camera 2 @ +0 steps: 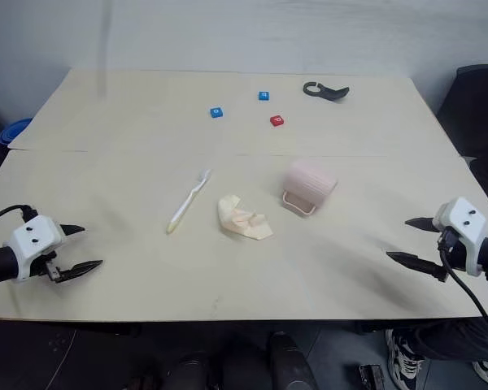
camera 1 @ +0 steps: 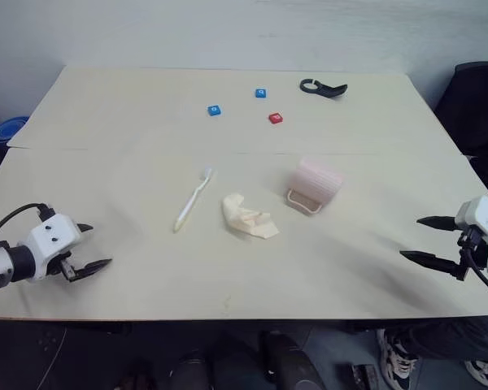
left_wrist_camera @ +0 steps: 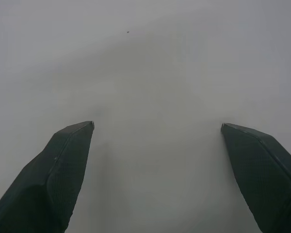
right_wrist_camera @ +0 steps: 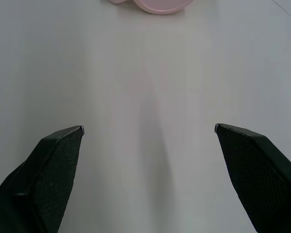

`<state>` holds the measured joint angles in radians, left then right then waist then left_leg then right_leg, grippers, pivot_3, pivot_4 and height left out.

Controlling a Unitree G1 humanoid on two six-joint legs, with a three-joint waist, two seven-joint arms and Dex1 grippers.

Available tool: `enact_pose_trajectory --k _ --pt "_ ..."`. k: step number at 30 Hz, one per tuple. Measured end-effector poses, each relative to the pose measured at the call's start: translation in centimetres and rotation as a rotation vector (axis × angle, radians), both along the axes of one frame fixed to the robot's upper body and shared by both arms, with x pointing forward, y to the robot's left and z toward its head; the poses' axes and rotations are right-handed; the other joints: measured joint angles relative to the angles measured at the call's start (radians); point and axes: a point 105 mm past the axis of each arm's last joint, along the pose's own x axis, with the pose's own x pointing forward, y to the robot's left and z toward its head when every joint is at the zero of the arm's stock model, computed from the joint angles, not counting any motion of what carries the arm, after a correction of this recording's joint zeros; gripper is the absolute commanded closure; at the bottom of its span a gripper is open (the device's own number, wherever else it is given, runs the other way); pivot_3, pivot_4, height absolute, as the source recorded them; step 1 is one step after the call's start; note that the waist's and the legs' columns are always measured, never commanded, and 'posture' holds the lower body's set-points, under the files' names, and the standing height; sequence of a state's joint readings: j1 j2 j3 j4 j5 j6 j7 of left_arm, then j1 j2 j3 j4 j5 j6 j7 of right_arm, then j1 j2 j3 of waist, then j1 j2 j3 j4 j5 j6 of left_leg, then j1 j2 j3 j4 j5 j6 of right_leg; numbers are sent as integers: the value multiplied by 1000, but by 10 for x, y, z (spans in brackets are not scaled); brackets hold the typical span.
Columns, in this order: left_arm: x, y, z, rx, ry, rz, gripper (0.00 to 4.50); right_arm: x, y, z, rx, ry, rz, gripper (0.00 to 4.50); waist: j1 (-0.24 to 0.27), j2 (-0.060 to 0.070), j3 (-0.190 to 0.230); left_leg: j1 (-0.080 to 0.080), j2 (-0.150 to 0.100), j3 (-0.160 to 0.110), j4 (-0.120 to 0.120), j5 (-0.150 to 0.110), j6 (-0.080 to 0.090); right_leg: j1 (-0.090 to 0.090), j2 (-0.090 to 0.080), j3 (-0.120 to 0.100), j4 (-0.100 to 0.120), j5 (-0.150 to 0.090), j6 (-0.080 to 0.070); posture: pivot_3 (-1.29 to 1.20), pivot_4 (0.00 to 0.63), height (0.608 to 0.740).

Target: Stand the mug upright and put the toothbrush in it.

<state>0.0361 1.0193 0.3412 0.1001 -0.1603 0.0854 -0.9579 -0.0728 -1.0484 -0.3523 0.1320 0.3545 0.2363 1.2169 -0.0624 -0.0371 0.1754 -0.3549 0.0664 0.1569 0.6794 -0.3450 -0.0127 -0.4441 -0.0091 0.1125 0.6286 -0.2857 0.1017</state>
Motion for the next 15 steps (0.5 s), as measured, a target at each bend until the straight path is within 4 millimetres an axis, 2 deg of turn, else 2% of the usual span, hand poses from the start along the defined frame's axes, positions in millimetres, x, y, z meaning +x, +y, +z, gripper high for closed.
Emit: enact_pose_trajectory --k 8,15 --pt "8 6 8 0 -45 40 26 6 -3 -1 -3 -26 -36 0 1 0 0 0 0 1 0 0 0 0 0 0 0 0 0 0 150 740" --pt "5 2 5 -72 1 38 26 0 1 -10 61 30 -43 0 0 0 0 0 0 1 1 0 0 0 0 0 1 0 0 0 150 740"
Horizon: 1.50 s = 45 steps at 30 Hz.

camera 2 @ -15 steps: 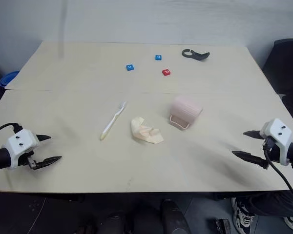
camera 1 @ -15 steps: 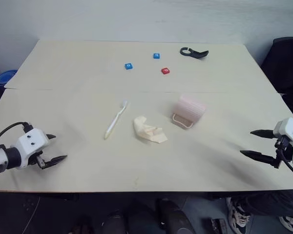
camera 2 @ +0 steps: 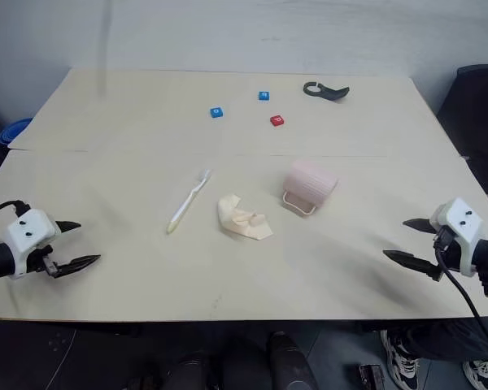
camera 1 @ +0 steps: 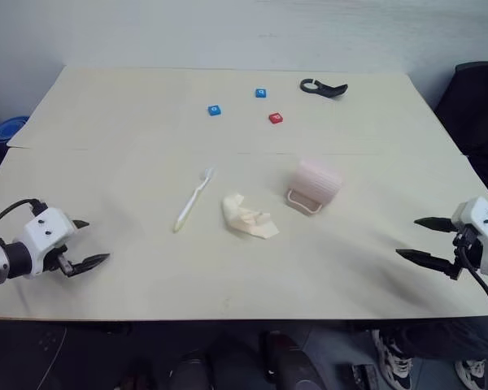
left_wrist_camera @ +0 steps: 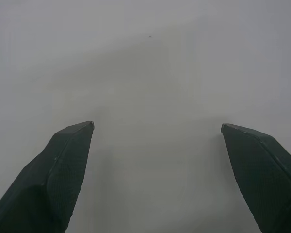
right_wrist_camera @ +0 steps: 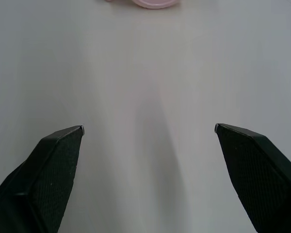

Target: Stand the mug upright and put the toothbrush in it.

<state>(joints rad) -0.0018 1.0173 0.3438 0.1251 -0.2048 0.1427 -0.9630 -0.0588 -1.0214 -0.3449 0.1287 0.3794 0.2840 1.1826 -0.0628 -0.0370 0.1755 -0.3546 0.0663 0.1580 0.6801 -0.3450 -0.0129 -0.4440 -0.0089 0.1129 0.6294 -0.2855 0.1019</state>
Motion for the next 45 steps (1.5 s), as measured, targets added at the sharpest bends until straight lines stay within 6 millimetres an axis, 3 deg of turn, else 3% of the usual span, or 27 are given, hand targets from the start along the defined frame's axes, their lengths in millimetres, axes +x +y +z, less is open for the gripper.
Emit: enact_pose_trajectory --k 7,10,13,17,21,24,28,34,37,45 --pt "6 -2 8 -13 -33 -2 26 -5 2 -6 -13 17 -3 0 2 0 0 0 0 0 0 0 0 0 0 0 0 0 0 0 150 740" --pt "10 -12 10 -85 -46 -4 26 -5 15 -1 27 -23 10 0 3 0 0 0 0 0 0 0 0 0 0 0 1 0 0 0 150 740" --pt "11 -55 30 -257 -52 -105 26 -7 53 11 146 -64 83 0 3 0 0 -1 0 -2 1 0 -1 0 0 0 3 0 1 0 150 740" --pt "-7 -115 61 -396 -24 -314 26 -4 127 28 298 -119 210 0 -7 -1 -1 0 1 -7 2 0 -4 0 1 0 5 0 1 0 150 740" --pt "-24 -138 61 -376 41 -411 26 15 188 23 380 -131 249 0 -25 -1 0 1 1 -8 1 2 -6 -1 2 0 7 -1 -1 0 150 740" --pt "-32 -140 56 -336 90 -433 26 27 228 16 417 -105 278 0 -27 0 0 0 1 -7 0 2 -7 -2 3 -2 8 -3 -4 0 150 740" --pt "-30 -121 53 -258 104 -377 26 46 267 4 401 -79 317 0 -31 -1 0 0 1 -6 0 2 -7 -3 3 -3 9 -3 -6 0 150 740" --pt "-23 -100 59 -216 62 -302 26 75 285 -33 283 -9 269 0 -32 -1 0 -1 0 -6 1 2 -7 -3 2 -5 9 -4 -7 0 150 740" --pt "-22 -99 61 -215 53 -296 26 84 287 -34 254 -29 256 0 -38 -1 0 -1 1 -6 1 2 -7 -3 1 -7 9 -4 -7 0 150 740" --pt "-18 -101 65 -230 11 -285 0 93 285 -35 260 -49 226 2586 -50 -1 0 -1 1 -7 1 2 -8 -3 1 -8 12 -4 -7 0 150 740"
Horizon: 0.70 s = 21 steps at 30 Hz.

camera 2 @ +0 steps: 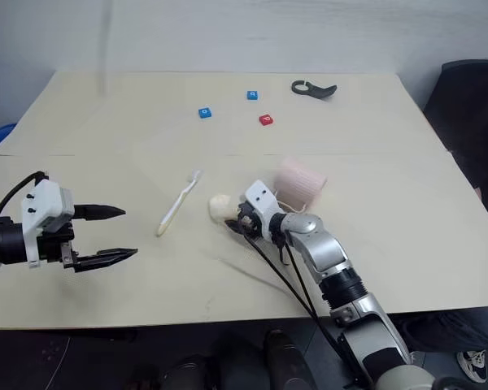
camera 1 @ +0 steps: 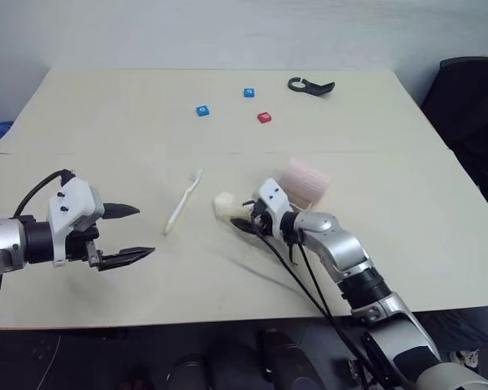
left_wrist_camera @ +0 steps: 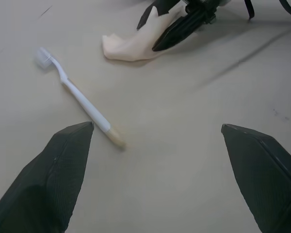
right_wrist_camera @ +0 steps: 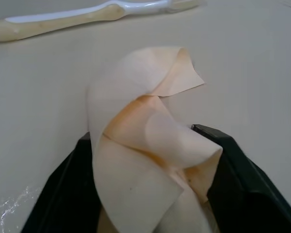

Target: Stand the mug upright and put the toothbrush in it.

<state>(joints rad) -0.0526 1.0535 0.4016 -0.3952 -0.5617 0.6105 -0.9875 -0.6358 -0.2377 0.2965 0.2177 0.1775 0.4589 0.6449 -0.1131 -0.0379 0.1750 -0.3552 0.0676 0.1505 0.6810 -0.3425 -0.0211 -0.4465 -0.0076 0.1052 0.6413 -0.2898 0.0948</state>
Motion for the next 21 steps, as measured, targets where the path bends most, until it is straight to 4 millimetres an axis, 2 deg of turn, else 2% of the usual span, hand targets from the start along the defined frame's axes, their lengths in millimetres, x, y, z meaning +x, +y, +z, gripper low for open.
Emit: enact_pose_trajectory --k 5,7,9,11,12,14,15,17,21 --pt "9 -11 5 -18 -47 -19 0 -16 -3 -2 9 13 47 4309 2 0 0 0 0 -1 0 0 0 0 0 0 0 0 0 0 150 740" --pt "13 -16 5 -24 -52 -34 0 -25 -13 2 50 43 39 4451 5 0 0 -1 0 -1 0 0 0 0 0 0 0 0 0 0 150 740" --pt "17 -23 6 -44 -63 -50 0 -27 -33 23 175 73 -28 4451 11 0 0 -1 0 -1 1 0 0 0 -1 0 0 0 0 0 150 740" --pt "21 -35 6 -65 -71 -86 0 -28 -74 71 352 22 -139 4451 18 0 0 -1 -1 -1 1 0 0 0 -1 0 0 0 1 0 150 740" --pt "22 -38 6 -71 -71 -96 0 -31 -90 88 398 -14 -170 4451 23 0 0 -1 -1 -2 1 0 0 0 -1 0 0 0 1 0 150 740" --pt "24 -47 4 -86 -63 -125 0 -44 -134 118 452 -86 -260 4451 32 0 0 -1 0 -3 0 0 0 1 0 -1 -1 0 1 0 150 740" --pt "25 -49 1 -92 -54 -133 0 -49 -155 126 457 -111 -321 4451 34 0 0 -1 0 -3 0 0 0 1 0 -2 -3 0 1 0 150 740" --pt "28 -53 -2 -104 -39 -146 0 -56 -185 129 453 -122 -426 4451 33 0 0 -1 0 -3 0 0 0 1 0 -1 -3 0 1 0 150 740" --pt "33 -73 -2 -123 -43 -227 0 -61 -243 102 373 -73 -702 4451 25 0 0 0 -1 -2 0 0 1 2 0 4 -4 2 4 0 150 740"
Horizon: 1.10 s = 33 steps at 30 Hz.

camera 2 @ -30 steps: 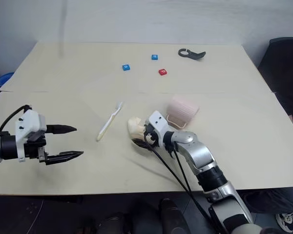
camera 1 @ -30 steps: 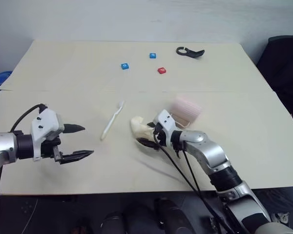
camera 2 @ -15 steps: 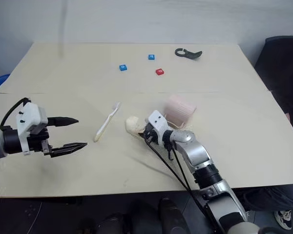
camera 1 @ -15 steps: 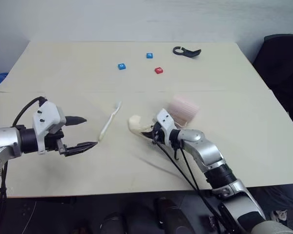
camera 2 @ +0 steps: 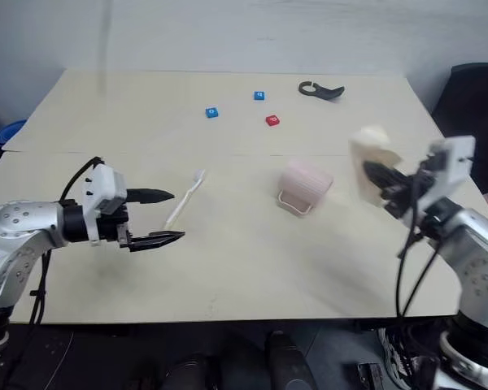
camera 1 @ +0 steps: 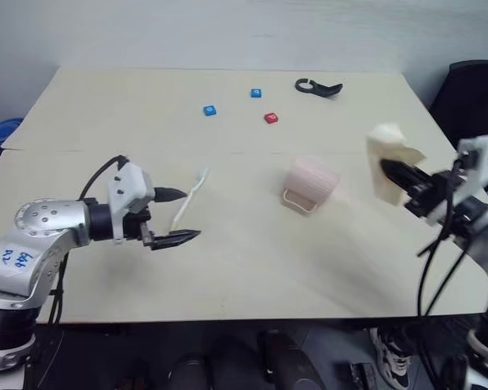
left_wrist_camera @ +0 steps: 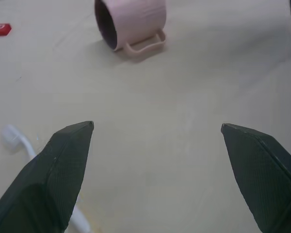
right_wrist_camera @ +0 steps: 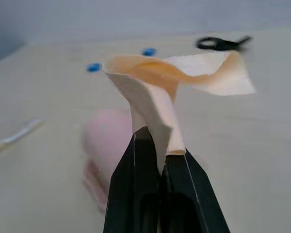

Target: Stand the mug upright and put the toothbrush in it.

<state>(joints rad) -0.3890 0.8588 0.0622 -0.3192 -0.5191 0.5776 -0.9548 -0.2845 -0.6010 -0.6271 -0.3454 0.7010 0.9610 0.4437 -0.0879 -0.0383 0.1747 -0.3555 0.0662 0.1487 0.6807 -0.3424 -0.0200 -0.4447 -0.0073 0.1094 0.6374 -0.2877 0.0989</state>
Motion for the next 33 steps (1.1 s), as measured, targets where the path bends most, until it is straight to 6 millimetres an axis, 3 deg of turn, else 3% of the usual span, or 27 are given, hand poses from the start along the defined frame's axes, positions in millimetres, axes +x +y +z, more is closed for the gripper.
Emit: enact_pose_trajectory --k 1,4,7,10,14,19,23,25,29,30,33 --pt "2 -4 0 -4 -3 -15 0 1 -9 -7 -13 25 -51 4451 -1 0 0 1 0 0 0 0 0 0 0 1 0 0 1 0 150 740" --pt "6 -16 1 -13 -6 -70 0 9 -29 -40 -61 135 -200 3873 -4 0 0 1 0 0 0 0 1 0 1 2 0 1 1 0 150 740" --pt "10 -23 4 -20 -19 -99 0 15 -34 -59 -95 190 -263 2842 -4 2 1 0 0 0 0 0 1 -1 1 2 0 1 1 0 150 740" --pt "13 -23 7 -19 -31 -97 0 14 -37 -59 -180 188 -284 1818 -1 4 2 0 0 0 0 0 1 -1 1 2 0 1 2 0 150 740" --pt "13 -21 4 -14 -22 -93 0 2 -41 -42 -328 168 -263 1818 5 4 2 0 0 0 0 0 1 -1 0 2 0 1 2 0 150 740" --pt "9 -18 -5 -16 3 -75 0 -11 -16 0 -537 70 -113 1818 3 4 2 1 0 -2 0 0 1 0 1 3 0 1 3 0 150 740" --pt "6 -16 -5 -16 -7 -62 0 -8 8 13 -454 37 -6 1818 3 3 2 1 0 -2 0 0 2 0 0 4 0 1 3 0 150 740" --pt "6 -14 -5 -19 -7 -47 0 -4 41 18 -362 -3 119 1818 0 3 2 1 1 -3 0 0 2 0 1 4 0 1 3 0 150 740" --pt "8 -7 -4 -22 -9 -17 0 -8 114 -14 -378 74 399 1818 3 3 2 0 1 -3 -1 0 1 -1 1 2 0 0 2 0 150 740" --pt "9 -2 -4 -16 -6 0 0 -7 124 -22 -371 97 421 1818 4 3 2 -1 1 -3 -1 0 1 -2 0 1 -1 0 2 0 150 740" --pt "10 8 1 -2 -21 33 0 -4 146 -34 -399 126 451 2406 5 3 2 -3 -1 -3 1 -1 3 -3 -2 2 -1 0 2 0 150 740"
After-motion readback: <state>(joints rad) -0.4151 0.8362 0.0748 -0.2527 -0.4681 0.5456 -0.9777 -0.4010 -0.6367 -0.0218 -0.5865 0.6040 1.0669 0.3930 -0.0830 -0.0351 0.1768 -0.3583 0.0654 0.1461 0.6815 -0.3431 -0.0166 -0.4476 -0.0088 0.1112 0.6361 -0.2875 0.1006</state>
